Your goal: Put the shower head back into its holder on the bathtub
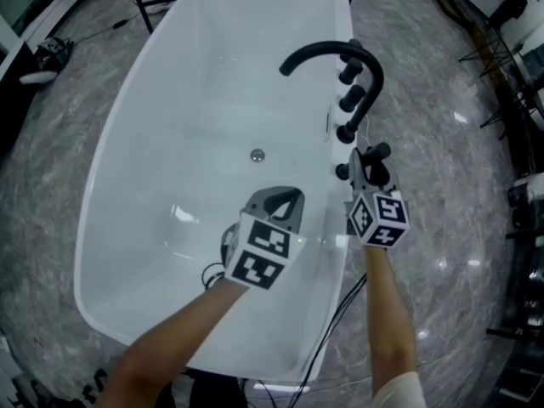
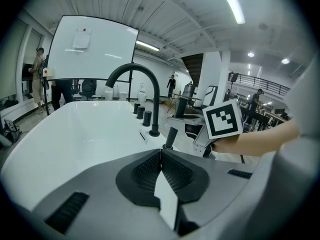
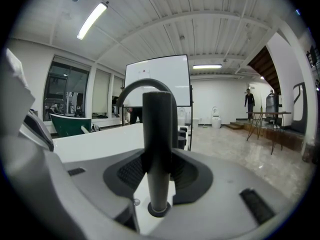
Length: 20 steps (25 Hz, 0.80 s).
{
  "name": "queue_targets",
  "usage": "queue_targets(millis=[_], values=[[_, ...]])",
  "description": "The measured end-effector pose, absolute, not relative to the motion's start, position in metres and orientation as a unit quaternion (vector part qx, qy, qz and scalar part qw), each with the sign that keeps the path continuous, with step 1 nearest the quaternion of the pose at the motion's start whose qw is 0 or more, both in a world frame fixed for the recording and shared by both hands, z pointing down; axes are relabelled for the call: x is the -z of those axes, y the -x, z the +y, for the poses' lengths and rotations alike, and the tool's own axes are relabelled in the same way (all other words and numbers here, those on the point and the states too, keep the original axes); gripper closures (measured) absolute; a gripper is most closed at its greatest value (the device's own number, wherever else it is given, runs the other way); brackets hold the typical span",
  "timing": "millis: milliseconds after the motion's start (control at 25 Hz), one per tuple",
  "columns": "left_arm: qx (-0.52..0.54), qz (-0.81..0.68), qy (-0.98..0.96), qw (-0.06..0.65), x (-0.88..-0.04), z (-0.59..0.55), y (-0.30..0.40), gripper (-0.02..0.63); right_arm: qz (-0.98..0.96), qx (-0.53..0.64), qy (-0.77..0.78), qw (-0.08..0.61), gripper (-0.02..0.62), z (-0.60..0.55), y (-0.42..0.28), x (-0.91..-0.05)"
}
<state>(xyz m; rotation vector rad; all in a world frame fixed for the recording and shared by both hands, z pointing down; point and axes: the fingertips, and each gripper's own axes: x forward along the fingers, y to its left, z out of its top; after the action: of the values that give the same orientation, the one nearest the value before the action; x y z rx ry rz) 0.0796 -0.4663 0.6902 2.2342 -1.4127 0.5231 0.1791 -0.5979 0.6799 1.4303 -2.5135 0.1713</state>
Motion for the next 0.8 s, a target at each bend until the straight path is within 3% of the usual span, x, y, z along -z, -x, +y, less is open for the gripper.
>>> queue_targets(millis=[800], values=[[-0.194,-0.502,-0.812,0.225,-0.664,-0.443,-0.08,0.591,-0.839,-0.108,-0.518,0.126,0.41,-0.575,-0.19,-0.67]])
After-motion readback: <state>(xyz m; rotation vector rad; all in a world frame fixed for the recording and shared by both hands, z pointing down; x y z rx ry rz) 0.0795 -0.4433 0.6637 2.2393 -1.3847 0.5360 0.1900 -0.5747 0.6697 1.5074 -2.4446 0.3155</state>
